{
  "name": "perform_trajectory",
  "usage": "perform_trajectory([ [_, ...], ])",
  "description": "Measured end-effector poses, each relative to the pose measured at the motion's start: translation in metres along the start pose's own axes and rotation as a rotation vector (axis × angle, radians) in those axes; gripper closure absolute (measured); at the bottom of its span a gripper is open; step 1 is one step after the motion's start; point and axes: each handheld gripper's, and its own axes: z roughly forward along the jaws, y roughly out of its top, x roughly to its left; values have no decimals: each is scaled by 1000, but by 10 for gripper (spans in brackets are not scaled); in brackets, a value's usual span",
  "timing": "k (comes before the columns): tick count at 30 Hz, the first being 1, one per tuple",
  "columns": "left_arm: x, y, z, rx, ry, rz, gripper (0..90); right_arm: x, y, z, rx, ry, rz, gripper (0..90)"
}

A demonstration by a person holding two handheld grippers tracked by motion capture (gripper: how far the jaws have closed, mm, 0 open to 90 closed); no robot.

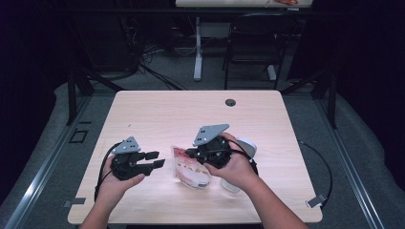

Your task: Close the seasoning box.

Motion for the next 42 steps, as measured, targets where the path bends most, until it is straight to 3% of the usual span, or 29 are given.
perform_trajectory([
  [7, 2, -5, 8, 4, -27, 16, 551, -1, 1, -9, -20, 9, -3, 900],
  [11, 0, -5, 11, -1, -44, 61, 503, -1, 3, -14, -31, 15, -13, 900],
  [21, -4, -7, 17, -1, -113, 83, 476, 0, 8, -21, -38, 34, -28, 900],
  [28, -8, -6, 22, 6, -120, 103, 464, -1, 13, -25, -50, 44, -42, 900],
  [42, -19, -8, 36, 13, -179, 153, 400, 4, 20, -32, -64, 53, -74, 900],
])
